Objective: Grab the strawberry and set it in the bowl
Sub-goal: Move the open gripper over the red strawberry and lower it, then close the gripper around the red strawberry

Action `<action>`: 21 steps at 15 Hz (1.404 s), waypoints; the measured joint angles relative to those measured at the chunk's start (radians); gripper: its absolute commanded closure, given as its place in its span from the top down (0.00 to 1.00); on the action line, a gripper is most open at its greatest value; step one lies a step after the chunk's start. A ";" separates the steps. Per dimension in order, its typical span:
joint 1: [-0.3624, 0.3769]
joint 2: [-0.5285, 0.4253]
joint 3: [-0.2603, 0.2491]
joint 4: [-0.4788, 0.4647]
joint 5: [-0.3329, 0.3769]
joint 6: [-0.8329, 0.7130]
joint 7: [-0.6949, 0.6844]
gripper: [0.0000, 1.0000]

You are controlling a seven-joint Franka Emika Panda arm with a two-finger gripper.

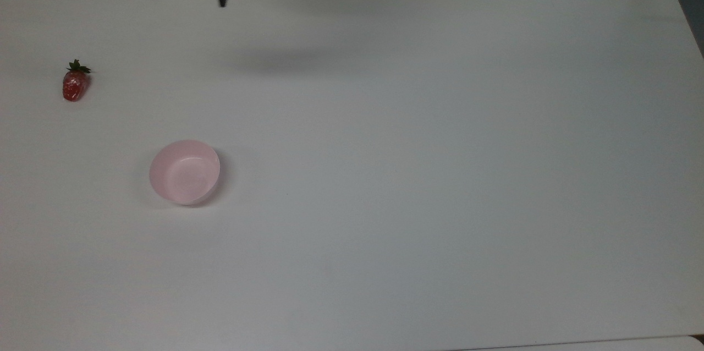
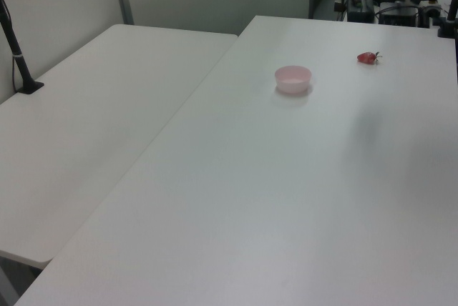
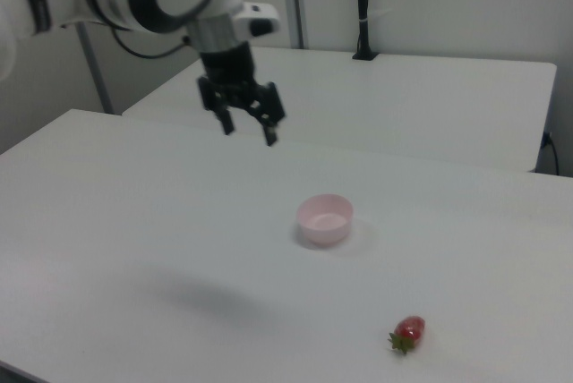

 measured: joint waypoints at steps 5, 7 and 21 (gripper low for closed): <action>-0.139 0.144 -0.011 -0.007 0.000 0.182 -0.092 1.00; -0.146 0.210 -0.047 -0.009 0.000 0.216 -0.118 1.00; -0.151 0.328 -0.191 -0.194 -0.001 0.551 -0.157 1.00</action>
